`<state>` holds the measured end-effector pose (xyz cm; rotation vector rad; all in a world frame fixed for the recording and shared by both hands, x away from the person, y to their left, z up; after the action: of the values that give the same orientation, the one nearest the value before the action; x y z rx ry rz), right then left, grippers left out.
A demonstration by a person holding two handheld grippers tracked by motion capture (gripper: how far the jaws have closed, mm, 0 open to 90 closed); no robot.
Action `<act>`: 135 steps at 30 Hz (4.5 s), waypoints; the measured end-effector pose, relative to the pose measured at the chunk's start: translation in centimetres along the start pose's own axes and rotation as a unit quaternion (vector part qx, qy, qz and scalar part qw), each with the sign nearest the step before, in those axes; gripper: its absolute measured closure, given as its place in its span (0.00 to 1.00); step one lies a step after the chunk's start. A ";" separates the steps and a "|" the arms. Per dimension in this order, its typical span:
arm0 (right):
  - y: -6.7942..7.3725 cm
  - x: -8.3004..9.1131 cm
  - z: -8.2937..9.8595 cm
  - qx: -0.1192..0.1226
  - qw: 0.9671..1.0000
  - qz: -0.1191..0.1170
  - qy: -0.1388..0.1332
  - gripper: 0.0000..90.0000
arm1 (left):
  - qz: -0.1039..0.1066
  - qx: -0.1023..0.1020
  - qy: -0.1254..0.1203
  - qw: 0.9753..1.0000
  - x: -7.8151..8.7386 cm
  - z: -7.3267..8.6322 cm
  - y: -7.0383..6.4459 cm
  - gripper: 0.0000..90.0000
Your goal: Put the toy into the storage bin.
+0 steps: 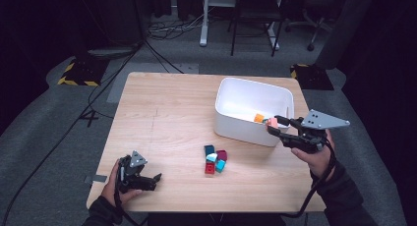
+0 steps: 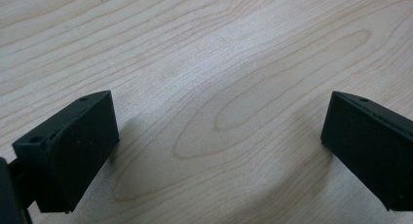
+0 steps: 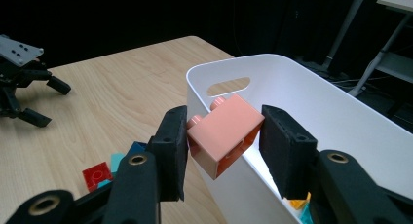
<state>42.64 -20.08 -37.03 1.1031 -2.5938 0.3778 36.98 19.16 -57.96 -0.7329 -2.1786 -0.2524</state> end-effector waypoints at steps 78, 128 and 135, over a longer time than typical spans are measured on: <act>-6.1 -5.1 0.6 -0.040 0.995 0.075 0.060 0.55 | 0.000 0.000 0.000 1.000 0.0 0.0 0.0 0.01; 12.1 -9.3 10.9 0.053 0.983 -0.124 0.128 0.49 | 0.000 0.000 0.000 1.000 0.0 0.0 0.0 0.01; 12.9 -10.8 12.8 0.055 0.979 -0.118 0.154 0.47 | 0.000 0.000 0.000 1.000 0.0 0.0 0.0 0.01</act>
<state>38.23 -8.82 -54.37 1.2624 -2.1688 0.5899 36.98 19.16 -57.96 -0.7331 -2.1784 -0.2524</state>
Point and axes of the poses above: each handheld gripper's, and its own axes: x roughly backward along the jaws, z roughly out of its underside, y roughly to its left, the point moved 10 cm from there along -x, roughly forward along the jaws, and after that the axes turned 3 degrees about z, right-handed, at the moved point
